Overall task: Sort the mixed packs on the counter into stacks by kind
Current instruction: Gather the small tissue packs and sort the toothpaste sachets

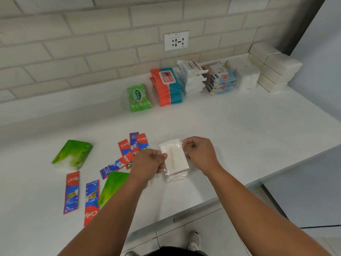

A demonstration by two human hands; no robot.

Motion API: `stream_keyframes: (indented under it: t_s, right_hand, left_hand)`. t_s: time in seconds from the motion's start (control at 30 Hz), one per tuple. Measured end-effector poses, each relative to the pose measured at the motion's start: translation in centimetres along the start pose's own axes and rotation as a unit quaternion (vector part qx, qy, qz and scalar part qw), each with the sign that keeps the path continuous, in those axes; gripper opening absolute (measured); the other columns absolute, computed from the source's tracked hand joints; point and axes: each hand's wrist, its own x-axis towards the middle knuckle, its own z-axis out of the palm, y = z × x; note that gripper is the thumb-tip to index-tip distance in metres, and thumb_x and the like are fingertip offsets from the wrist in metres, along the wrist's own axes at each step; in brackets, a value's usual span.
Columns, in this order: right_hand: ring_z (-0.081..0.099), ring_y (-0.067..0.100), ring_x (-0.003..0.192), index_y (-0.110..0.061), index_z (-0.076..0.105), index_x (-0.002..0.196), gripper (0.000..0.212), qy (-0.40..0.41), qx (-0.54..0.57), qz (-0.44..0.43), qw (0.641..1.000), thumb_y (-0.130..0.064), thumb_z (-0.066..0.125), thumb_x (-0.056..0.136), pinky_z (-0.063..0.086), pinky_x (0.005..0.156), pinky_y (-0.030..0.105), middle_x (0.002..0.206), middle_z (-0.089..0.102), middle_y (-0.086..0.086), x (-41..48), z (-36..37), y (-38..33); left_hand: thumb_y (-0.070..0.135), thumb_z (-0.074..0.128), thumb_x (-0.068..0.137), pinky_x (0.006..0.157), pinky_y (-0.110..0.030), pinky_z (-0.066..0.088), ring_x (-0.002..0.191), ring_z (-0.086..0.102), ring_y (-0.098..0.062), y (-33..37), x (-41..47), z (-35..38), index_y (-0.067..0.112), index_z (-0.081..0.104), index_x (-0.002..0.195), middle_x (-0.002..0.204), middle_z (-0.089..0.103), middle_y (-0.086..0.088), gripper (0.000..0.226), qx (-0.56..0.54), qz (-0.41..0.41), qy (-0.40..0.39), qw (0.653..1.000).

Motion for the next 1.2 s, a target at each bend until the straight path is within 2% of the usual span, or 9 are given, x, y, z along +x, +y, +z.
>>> stream_keyframes:
  t_s: [0.13,0.3,0.53,0.6,0.63,0.7,0.93,1.07,1.2]
  right_hand:
    - [0.067,0.017,0.072,-0.015,0.072,0.104,0.017,-0.038,-0.078,-0.004,0.996,-0.014,0.066,0.088,0.053,0.079,0.025,0.077,0.068,-0.004,0.1,-0.6,1.7]
    - [0.064,0.014,0.081,-0.016,0.068,0.114,0.025,-0.085,-0.111,0.001,0.99,-0.017,0.066,0.089,0.055,0.085,0.03,0.087,0.066,-0.003,-0.1,-0.6,2.9]
    - [0.06,0.016,0.113,-0.014,0.058,0.132,0.036,-0.12,-0.092,0.031,0.988,-0.026,0.056,0.098,0.047,0.099,0.026,0.124,0.062,-0.004,-1.1,-0.4,3.7]
    - [0.057,0.017,0.091,-0.018,0.059,0.096,0.011,-0.144,-0.085,0.037,0.985,-0.02,0.048,0.1,0.046,0.077,0.021,0.094,0.06,-0.01,-1.1,0.2,4.0]
    - [0.051,0.017,0.081,-0.02,0.049,0.083,0.018,-0.153,-0.093,0.037,0.983,-0.016,0.044,0.099,0.041,0.07,0.022,0.083,0.054,-0.008,-1.1,0.5,4.1]
    - [0.051,0.019,0.081,-0.018,0.046,0.083,0.019,-0.159,-0.104,0.041,0.981,-0.01,0.038,0.098,0.042,0.073,0.026,0.087,0.055,-0.001,-0.8,1.2,4.2]
    - [0.058,0.022,0.1,-0.011,0.057,0.109,0.026,-0.161,-0.096,0.047,0.981,-0.008,0.037,0.093,0.047,0.087,0.031,0.116,0.063,0.011,1.6,1.9,4.3]
    - [0.048,0.016,0.091,-0.026,0.045,0.097,0.02,-0.155,-0.084,0.056,0.983,-0.008,0.039,0.09,0.041,0.082,0.027,0.101,0.054,-0.001,3.8,2.4,3.9]
    - [0.062,0.019,0.099,-0.017,0.062,0.108,0.035,-0.155,-0.073,0.055,0.984,-0.015,0.038,0.082,0.052,0.093,0.033,0.108,0.066,-0.004,6.6,3.3,2.9]
  left_hand:
    - [0.02,0.076,0.09,0.056,-0.023,0.056,0.053,0.062,-0.012,-0.4,-0.1,1.3,0.009,0.068,0.085,0.065,0.069,-0.006,0.015,0.068,-0.01,0.041,0.997]
    - [0.033,0.079,0.086,0.075,-0.035,0.059,0.071,0.067,-0.015,-1.2,0.1,1.9,0.016,0.07,0.09,0.075,0.072,0.002,0.02,0.164,-0.004,0.086,0.983]
    - [0.041,0.065,0.095,0.1,-0.039,0.05,0.106,0.059,-0.02,-1.9,-1.3,3.8,0.012,0.061,0.132,0.118,0.067,-0.001,0.047,0.153,-0.032,0.136,0.978]
    - [0.036,0.064,0.097,0.089,-0.041,0.053,0.095,0.061,-0.025,-2.1,-1.6,4.9,0.012,0.067,0.109,0.099,0.068,-0.003,0.027,0.172,-0.017,0.133,0.976]
    - [0.033,0.063,0.097,0.078,-0.041,0.052,0.081,0.057,-0.025,-2.0,-1.9,5.4,0.013,0.062,0.088,0.082,0.062,-0.003,0.022,0.186,-0.01,0.136,0.973]
    - [0.029,0.062,0.097,0.065,-0.037,0.044,0.066,0.048,-0.022,-2.0,-2.0,6.4,0.014,0.046,0.071,0.066,0.05,-0.001,0.034,0.203,-0.012,0.149,0.968]
    - [0.026,0.059,0.099,0.064,-0.033,0.049,0.072,0.057,-0.021,-0.8,-0.3,7.6,0.008,0.058,0.085,0.076,0.061,-0.003,0.023,0.151,-0.033,0.177,0.972]
    - [0.025,0.059,0.099,0.077,-0.041,0.056,0.082,0.064,-0.027,0.4,1.6,7.6,0.006,0.065,0.093,0.086,0.068,-0.007,0.02,0.13,-0.027,0.173,0.976]
    - [0.022,0.061,0.097,0.073,-0.045,0.054,0.078,0.063,-0.033,1.3,4.3,7.1,0.003,0.063,0.086,0.076,0.063,-0.009,0.022,0.124,-0.012,0.183,0.975]
